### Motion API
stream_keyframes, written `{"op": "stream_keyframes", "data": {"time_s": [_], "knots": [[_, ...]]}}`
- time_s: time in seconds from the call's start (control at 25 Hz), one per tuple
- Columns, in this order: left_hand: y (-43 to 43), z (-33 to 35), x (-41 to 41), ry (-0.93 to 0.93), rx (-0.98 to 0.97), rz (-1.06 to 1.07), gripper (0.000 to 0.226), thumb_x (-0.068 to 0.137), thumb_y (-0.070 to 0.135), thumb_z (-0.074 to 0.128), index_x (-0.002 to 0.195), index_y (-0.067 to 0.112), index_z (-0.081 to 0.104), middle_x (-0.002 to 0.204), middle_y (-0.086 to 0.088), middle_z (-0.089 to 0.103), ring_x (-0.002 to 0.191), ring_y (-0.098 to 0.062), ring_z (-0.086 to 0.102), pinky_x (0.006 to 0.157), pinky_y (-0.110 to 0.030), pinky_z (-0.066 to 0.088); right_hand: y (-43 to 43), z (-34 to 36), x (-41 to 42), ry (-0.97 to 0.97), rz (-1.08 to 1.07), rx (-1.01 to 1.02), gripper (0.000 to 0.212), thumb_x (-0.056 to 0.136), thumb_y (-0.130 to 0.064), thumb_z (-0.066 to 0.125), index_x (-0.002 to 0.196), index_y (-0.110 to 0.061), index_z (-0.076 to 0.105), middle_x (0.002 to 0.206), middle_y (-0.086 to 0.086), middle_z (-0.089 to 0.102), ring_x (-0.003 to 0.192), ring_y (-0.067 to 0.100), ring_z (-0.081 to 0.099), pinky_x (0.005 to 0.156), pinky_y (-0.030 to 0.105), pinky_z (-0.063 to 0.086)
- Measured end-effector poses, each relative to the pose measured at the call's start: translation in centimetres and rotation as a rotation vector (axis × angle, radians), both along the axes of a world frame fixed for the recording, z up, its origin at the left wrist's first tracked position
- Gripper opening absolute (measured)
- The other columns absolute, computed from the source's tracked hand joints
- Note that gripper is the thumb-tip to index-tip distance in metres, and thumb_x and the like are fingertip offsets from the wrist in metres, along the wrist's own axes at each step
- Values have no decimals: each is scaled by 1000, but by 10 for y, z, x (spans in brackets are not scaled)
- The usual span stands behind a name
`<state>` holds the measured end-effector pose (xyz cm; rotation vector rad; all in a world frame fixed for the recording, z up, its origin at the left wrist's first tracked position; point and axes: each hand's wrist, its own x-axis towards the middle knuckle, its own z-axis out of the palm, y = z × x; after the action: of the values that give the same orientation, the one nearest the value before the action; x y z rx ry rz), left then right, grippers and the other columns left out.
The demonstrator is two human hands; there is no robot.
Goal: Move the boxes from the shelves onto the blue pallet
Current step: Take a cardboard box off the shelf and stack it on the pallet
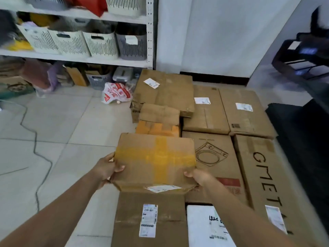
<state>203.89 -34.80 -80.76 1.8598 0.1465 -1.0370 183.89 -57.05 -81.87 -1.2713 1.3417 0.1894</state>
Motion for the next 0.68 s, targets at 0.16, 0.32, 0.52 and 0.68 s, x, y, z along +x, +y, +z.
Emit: {"op": "stream_keyframes", "data": {"time_s": [0.16, 0.32, 0.52, 0.68], "knots": [[-17, -105, 30, 18, -24, 39, 66, 85, -1, 63, 141, 27, 43, 126, -8, 60, 100, -28, 59, 78, -37, 46, -11, -103, 38, 21, -34, -45, 35, 93, -18, 59, 124, -1, 56, 113, 13, 61, 98, 27, 57, 86, 33, 46], [-32, -171, 52, 5, -72, 94, 66, 86, -9, 57, 142, 21, 41, 130, -11, 56, 111, -33, 55, 95, -47, 49, -20, -174, 58, 14, -74, -47, 36, 92, -18, 60, 123, 0, 56, 115, 12, 62, 102, 27, 57, 94, 33, 45], [-49, -214, 59, 29, -80, 112, 64, 89, -3, 58, 144, 22, 39, 135, -11, 54, 117, -35, 54, 100, -53, 46, -34, -215, 67, 11, -134, -93, 28, 93, -13, 57, 117, 0, 62, 116, 14, 66, 108, 31, 61, 95, 36, 48], [-55, -219, 62, 9, -75, 89, 62, 90, 4, 58, 145, 22, 37, 138, -10, 52, 119, -34, 53, 98, -51, 47, -40, -221, 71, -20, -97, -87, 24, 93, -18, 58, 112, -4, 62, 114, 14, 67, 105, 30, 64, 98, 45, 49]]}}
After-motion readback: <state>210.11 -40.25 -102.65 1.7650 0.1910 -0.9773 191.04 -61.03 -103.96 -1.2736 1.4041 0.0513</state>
